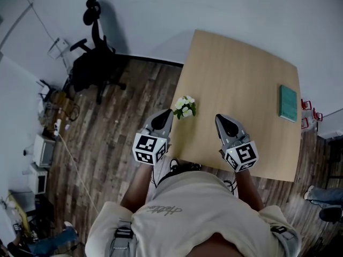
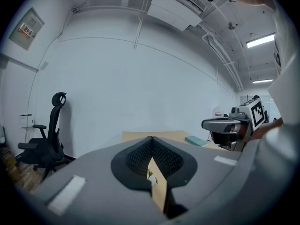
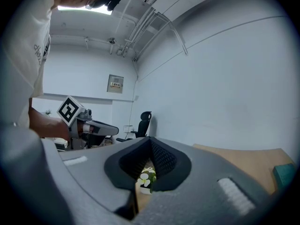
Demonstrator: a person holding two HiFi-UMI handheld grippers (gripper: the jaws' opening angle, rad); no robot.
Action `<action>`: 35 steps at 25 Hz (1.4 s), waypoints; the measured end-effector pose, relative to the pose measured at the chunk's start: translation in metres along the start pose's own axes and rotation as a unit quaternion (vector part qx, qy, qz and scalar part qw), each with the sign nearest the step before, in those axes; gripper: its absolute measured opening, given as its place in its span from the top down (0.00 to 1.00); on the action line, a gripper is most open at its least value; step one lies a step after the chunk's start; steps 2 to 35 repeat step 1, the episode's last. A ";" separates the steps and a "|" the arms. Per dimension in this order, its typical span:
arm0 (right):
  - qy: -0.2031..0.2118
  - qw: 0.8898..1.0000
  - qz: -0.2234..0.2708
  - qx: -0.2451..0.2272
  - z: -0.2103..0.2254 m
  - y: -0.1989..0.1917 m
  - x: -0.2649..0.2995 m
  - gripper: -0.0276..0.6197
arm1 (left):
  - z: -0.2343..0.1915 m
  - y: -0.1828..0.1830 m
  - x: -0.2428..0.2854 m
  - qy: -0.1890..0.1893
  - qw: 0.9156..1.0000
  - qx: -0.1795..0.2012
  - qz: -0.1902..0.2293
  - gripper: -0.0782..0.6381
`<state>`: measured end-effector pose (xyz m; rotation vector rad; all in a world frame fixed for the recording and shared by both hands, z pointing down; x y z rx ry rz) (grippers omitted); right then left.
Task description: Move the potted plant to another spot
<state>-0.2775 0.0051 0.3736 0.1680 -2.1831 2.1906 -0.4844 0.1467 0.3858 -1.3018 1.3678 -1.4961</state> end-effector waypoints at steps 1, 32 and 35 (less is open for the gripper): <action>0.000 1.000 0.001 0.003 -0.001 -0.002 0.002 0.95 | -0.002 0.000 0.000 0.001 1.000 0.000 0.001 0.87; 0.000 1.000 0.001 0.003 -0.001 -0.002 0.002 0.95 | -0.002 0.000 0.000 0.001 1.000 0.000 0.001 0.87; 0.000 1.000 0.001 0.003 -0.001 -0.002 0.002 0.95 | -0.002 0.000 0.000 0.001 1.000 0.000 0.001 0.87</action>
Point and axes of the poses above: the fingertips, and each gripper's own axes: x forward along the fingers, z to its right, y out of its top, the point moved 8 cm from there along -x, backward along the fingers, and after that the axes turned 9 degrees about y, right-handed, at the moved point
